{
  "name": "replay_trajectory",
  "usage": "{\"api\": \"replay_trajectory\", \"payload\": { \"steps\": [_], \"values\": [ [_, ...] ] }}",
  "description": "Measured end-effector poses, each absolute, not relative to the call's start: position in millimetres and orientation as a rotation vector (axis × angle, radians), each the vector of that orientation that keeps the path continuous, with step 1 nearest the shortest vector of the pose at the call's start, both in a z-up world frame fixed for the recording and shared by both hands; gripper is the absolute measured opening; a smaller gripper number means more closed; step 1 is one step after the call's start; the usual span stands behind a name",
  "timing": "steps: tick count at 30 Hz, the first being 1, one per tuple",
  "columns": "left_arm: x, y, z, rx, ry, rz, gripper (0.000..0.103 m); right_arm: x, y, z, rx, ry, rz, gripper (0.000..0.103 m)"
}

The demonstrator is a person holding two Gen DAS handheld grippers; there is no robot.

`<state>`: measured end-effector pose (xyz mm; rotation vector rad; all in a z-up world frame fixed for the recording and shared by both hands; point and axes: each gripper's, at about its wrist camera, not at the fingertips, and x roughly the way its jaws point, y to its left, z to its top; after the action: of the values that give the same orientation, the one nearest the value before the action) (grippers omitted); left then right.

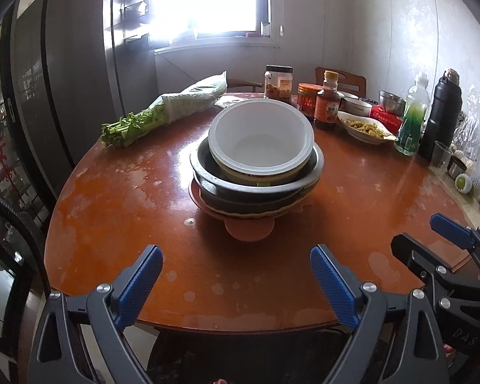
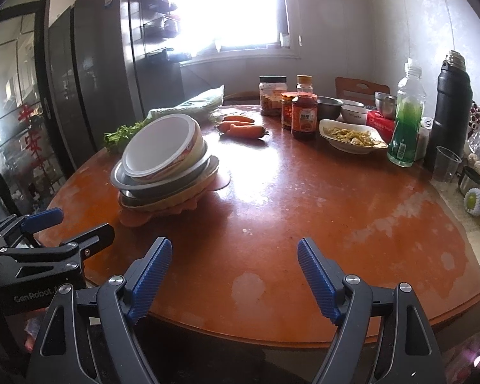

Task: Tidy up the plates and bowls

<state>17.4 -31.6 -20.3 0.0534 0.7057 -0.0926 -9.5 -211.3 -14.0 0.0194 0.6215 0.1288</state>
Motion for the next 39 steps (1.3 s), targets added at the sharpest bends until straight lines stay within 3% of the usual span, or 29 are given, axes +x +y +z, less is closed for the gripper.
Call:
{"api": "replay_trajectory", "payload": {
  "steps": [39],
  "values": [
    [24.7, -14.3, -29.8, 0.065, 0.742, -0.018, 0.094, -3.1, -209.2, -21.8, 0.028, 0.648, 0.122, 0.082]
  ]
}}
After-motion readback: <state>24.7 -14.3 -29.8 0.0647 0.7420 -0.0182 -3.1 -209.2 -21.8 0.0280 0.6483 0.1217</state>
